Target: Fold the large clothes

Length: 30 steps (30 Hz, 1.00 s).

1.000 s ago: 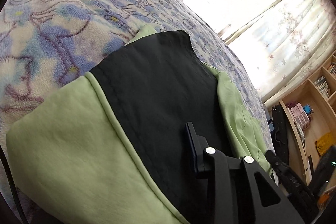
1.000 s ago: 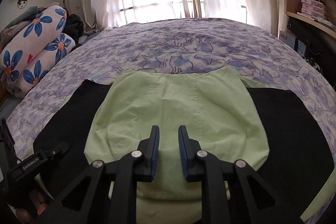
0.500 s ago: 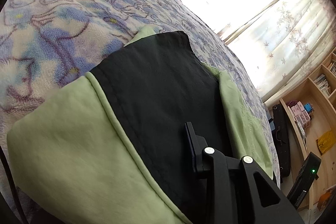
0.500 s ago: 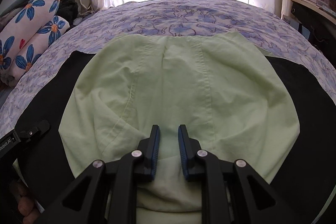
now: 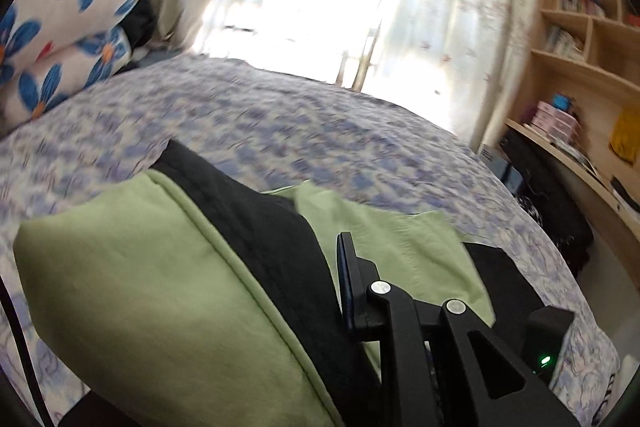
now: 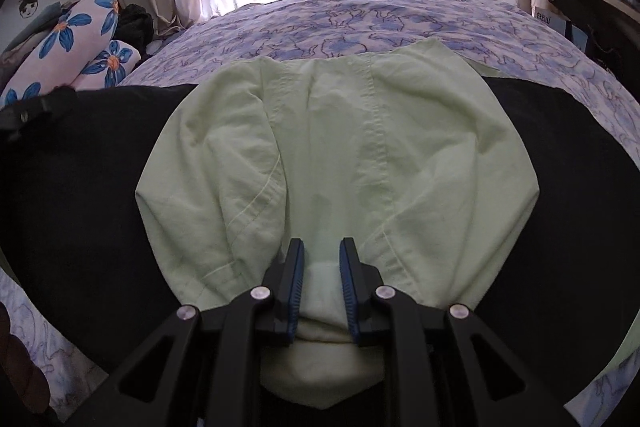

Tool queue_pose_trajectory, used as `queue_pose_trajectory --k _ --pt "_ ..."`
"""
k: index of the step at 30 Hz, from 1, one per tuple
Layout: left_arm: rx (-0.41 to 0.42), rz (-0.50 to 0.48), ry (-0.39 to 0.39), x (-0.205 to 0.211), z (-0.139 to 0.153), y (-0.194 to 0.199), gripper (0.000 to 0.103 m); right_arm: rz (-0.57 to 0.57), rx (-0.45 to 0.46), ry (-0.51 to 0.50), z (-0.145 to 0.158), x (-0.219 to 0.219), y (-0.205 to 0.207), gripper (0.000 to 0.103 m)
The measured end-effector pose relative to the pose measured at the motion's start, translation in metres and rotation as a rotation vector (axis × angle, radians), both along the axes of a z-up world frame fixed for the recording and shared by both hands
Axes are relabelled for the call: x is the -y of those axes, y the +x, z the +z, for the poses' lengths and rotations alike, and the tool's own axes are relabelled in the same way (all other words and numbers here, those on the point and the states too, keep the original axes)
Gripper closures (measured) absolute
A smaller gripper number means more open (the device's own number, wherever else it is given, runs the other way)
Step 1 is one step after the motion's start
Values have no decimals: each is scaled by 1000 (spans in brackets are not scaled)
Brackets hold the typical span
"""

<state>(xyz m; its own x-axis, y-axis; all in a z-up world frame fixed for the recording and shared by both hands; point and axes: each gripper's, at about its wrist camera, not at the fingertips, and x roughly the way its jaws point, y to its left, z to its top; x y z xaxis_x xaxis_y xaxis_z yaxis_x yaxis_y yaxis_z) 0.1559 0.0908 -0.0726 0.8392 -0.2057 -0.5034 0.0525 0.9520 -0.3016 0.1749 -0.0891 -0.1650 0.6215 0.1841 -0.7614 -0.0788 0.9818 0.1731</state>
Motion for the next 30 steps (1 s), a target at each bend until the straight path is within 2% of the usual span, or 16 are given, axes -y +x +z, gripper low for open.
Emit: queue_pose_trajectory --k 9,12,14,17,21,25,28,30 --pt "53 -145 116 82 34 6 91 0 -49 211 4 32 -14 85" --pt "61 -198 148 112 37 6 91 -8 -86 346 11 58 -26 85" --pt "64 -248 151 138 39 5 91 -54 -83 405 18 85 -41 85" --pt "74 -330 169 181 37 -1 91 -158 -18 388 31 131 -64 85" --pt "56 -471 205 243 21 -10 91 -314 32 328 41 191 -92 85" --pt "13 -619 285 304 -13 -24 91 -433 44 307 40 235 -113 85" --pt "-28 -670 373 332 -40 -31 91 -480 26 317 32 257 -122 84" --pt "-73 -683 387 339 -56 -27 91 -487 18 319 29 264 -122 84"
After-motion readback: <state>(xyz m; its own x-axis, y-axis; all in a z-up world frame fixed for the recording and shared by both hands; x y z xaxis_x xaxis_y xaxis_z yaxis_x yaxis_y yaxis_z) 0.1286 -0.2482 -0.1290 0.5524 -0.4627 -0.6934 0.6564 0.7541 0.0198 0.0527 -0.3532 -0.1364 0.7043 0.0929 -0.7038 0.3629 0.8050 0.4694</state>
